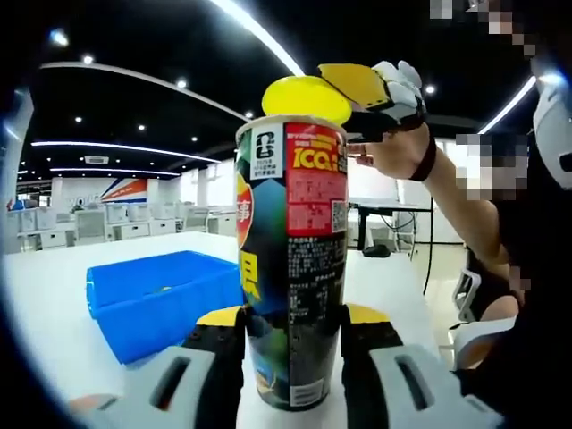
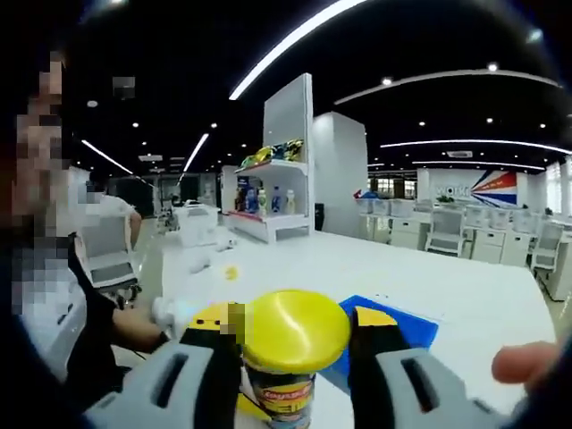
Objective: Open the lid of the chip container on the table, take out the chips, place them into the box in front of the container, and close the lid
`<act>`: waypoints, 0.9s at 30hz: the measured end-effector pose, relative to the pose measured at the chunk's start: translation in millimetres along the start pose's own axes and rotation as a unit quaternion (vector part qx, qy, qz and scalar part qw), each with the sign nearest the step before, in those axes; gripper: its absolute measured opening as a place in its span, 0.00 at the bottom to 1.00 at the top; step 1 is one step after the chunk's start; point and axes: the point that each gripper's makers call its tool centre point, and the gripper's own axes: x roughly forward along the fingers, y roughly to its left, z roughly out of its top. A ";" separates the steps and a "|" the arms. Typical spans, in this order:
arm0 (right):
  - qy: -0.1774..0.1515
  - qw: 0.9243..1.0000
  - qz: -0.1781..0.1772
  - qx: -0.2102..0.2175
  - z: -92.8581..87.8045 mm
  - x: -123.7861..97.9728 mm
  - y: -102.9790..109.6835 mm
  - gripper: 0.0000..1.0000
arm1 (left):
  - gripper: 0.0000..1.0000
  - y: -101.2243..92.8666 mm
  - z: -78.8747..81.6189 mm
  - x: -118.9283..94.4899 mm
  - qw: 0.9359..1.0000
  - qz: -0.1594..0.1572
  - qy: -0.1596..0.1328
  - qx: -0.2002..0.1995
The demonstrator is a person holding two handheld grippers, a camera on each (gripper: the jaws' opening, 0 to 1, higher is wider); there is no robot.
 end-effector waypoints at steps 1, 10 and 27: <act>0.005 1.000 0.003 -0.004 -3.3 3.4 3.6 0.45 | 0.43 -0.1 -0.1 0.0 1.000 -0.001 0.000 0.000; 0.026 0.999 0.007 -0.020 -13.6 15.3 8.8 0.45 | 0.43 0.2 -0.2 0.0 1.000 -0.003 -0.002 0.000; 0.041 0.998 0.005 -0.036 -25.2 19.4 6.3 0.46 | 0.43 -0.3 -0.2 0.4 1.000 -0.008 -0.010 0.000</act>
